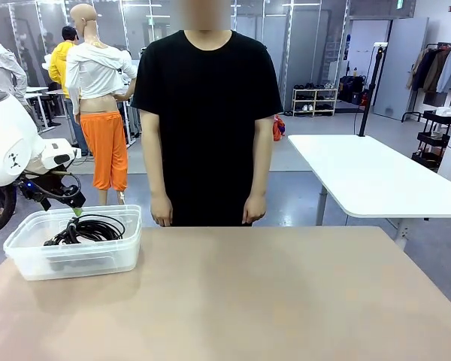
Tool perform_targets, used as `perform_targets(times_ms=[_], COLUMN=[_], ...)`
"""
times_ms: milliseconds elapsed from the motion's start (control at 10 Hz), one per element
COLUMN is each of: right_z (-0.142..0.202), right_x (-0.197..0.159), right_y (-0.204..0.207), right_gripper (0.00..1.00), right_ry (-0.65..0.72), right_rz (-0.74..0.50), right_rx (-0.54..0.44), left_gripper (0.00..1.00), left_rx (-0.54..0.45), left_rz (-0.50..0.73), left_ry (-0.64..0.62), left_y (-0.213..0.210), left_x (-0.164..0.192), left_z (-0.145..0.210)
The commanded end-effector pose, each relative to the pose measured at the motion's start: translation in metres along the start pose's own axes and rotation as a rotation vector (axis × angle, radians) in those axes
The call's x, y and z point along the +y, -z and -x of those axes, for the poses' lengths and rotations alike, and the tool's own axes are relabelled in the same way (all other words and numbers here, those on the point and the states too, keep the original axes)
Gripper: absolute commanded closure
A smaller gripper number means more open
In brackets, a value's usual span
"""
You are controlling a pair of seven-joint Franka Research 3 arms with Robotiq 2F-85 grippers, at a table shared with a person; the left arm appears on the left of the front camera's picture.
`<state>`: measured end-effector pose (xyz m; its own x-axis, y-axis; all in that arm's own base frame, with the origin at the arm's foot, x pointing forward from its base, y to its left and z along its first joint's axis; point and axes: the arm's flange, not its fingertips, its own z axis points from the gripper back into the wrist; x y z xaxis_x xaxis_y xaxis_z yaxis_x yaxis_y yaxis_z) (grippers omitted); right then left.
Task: Organize and store the cables.
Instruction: Place the USB Extension Cable into the Organizing box.
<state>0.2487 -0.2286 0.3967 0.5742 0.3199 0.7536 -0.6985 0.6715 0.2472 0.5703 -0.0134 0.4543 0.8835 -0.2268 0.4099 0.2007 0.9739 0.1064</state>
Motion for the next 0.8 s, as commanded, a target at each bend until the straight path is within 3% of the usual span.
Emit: perform_targets(times_ms=[0, 700], right_z=[-0.0001, -0.0001], right_x=[-0.0011, -0.0011], right_y=[-0.0006, -0.0006], right_gripper=[0.00, 0.00], right_ry=[-0.016, -0.016], right_rz=[-0.001, -0.001], right_rx=[-0.017, -0.017], left_gripper=[0.00, 0.00], left_rx=[0.011, 0.011], left_rz=[-0.007, -0.007], left_ry=[-0.014, -0.014], left_y=[-0.0013, -0.0013], left_x=[0.0015, 0.0015], left_z=[-0.0042, -0.0042])
